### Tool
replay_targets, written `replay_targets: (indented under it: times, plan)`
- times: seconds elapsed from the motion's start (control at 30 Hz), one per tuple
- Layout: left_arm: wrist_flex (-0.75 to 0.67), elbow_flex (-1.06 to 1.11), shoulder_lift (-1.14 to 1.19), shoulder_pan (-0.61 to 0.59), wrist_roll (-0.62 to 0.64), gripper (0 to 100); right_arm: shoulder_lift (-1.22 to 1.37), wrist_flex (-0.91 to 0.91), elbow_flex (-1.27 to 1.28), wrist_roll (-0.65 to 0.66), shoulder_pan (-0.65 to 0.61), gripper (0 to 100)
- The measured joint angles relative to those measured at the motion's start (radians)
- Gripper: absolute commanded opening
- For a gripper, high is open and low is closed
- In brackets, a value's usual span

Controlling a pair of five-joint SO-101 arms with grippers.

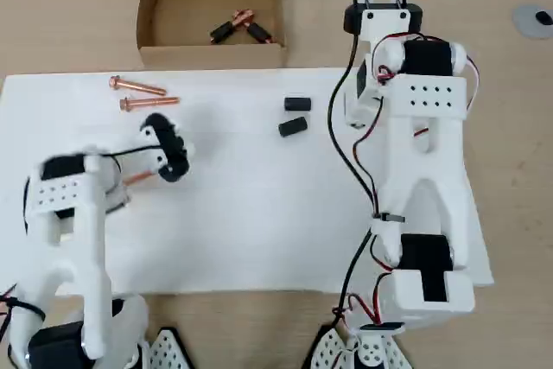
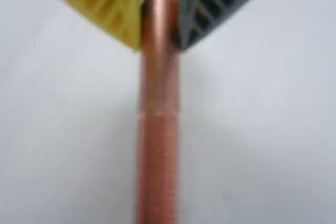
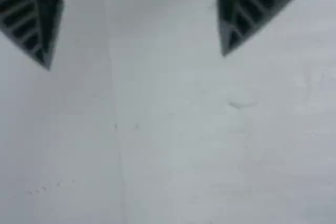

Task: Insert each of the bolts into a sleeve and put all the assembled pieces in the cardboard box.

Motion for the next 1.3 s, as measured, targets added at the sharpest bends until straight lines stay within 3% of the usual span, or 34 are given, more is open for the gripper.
replay_targets:
  times: [0.3,0.47,0.83,1.13,1.23,1.3]
  plan:
    - [0.267,-0.126,0.014,0.034,-0.054,1,0.0,0.017,0.0,0.0,0.0,24.9]
    - [0.285,-0.207,0.112,0.051,-0.054,1,0.0,0.021,0.0,-0.002,0.035,24.9]
    - [0.285,-0.499,0.41,0.098,-0.054,15,0.0,0.021,0.0,0.0,0.051,24.9]
    - [0.296,-0.606,0.457,0.104,-0.054,16,0.0,0.02,0.0,0.0,0.051,24.9]
    - [0.348,-0.644,0.457,0.121,0.014,16,0.0,0.02,0.0,0.0,0.051,24.9]
    - [0.407,-0.671,0.45,0.133,0.193,16,0.0,0.02,0.0,0.0,0.051,24.9]
